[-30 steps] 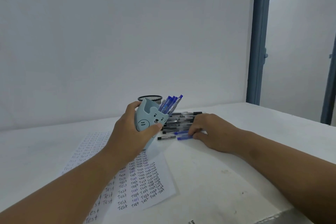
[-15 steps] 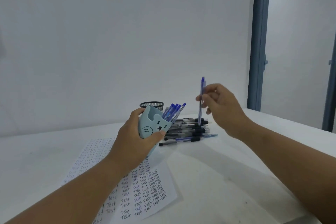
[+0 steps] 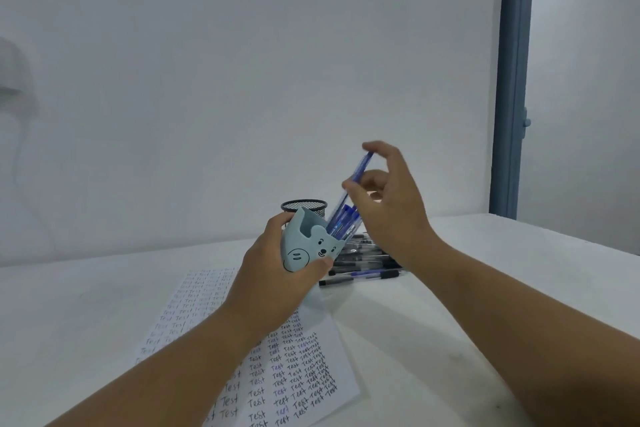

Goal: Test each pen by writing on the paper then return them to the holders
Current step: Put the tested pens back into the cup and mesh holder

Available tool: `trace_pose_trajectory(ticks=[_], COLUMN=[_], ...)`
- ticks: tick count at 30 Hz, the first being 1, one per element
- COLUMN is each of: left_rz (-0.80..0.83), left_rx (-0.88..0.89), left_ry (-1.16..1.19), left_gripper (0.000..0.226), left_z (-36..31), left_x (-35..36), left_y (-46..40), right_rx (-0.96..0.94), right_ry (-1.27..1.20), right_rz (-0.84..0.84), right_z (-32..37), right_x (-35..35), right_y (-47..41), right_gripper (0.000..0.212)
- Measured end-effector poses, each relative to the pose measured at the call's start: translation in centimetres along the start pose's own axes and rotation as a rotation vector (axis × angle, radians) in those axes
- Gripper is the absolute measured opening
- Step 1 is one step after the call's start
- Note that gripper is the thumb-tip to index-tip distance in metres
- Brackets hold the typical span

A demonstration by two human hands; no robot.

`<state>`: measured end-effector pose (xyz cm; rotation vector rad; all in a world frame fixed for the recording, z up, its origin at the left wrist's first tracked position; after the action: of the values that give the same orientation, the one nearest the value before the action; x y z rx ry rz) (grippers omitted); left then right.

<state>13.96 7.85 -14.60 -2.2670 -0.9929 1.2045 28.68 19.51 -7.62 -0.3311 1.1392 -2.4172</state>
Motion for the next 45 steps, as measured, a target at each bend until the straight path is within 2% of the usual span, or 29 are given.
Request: trace_pose_trajectory(ticks=[4,7,9,12,15,17,20,24,34,37,42,45], left_rz=[-0.007,-0.003,-0.007,-0.01,-0.007,-0.007,-0.003,0.002,-0.004,0.0,-0.003,-0.001], left_rx=[-0.012,-0.026,-0.042,-0.064,-0.078,-0.084,-0.084,-0.086,-0.088,-0.082,-0.068,-0.054], left_ry=[0.004,0.008,0.018,0.037,0.047,0.052,0.054,0.061,0.053,0.042,0.032,0.026], left_gripper=[0.062,0.063,0.063,0.064,0.065,0.065,0.066,0.065,0.066,0.067,0.065,0.065], left_z=[0.1,0.1,0.1,0.1,0.1,0.1,0.0,-0.1,0.1,-0.1,-0.2,-0.2], left_x=[0.0,0.0,-0.1,-0.1,-0.2,-0.3,-0.3,-0.4,-0.4,-0.4,-0.5,-0.5], left_y=[0.0,0.0,0.0,0.0,0.1,0.1,0.2,0.1,0.2,0.2,0.2,0.2], right_rx=[0.03,0.033,0.091,0.227,0.295,0.293,0.304,0.317,0.345,0.336,0.23,0.038], right_ry=[0.022,-0.03,0.071,0.516,0.684,0.782,0.874,0.938,0.826,0.76,0.517,0.307], right_rz=[0.119,0.044,0.008,0.313,0.564,0.655,0.704,0.706,0.651,0.606,0.4,0.18], right_z=[-1.4,-1.7,-2.3,-4.3,-5.5,-5.8,-6.0,-6.3,-6.1,-6.2,-4.6,-2.9], right_x=[0.0,-1.8,-3.6,-4.8,-4.3,-3.5,-2.8,-2.6,-2.9,-3.1,-3.4,-3.8], right_y=[1.1,0.7,0.2,0.8,1.8,2.0,2.1,2.2,2.3,2.2,1.7,1.1], right_gripper=[0.032,0.022,0.022,0.024,0.023,0.023,0.024,0.022,0.013,0.021,0.03,0.031])
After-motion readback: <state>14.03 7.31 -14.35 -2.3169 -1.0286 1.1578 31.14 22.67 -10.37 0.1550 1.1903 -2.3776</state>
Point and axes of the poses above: each hand's wrist, its own y-axis away from the middle knuckle, its own x-axis out of the palm, z = x × y, the point moved 3 cm from there along -y, towards the middle knuckle, and after that the axes turned 15 degrees about -y, right-handed, at the moved point
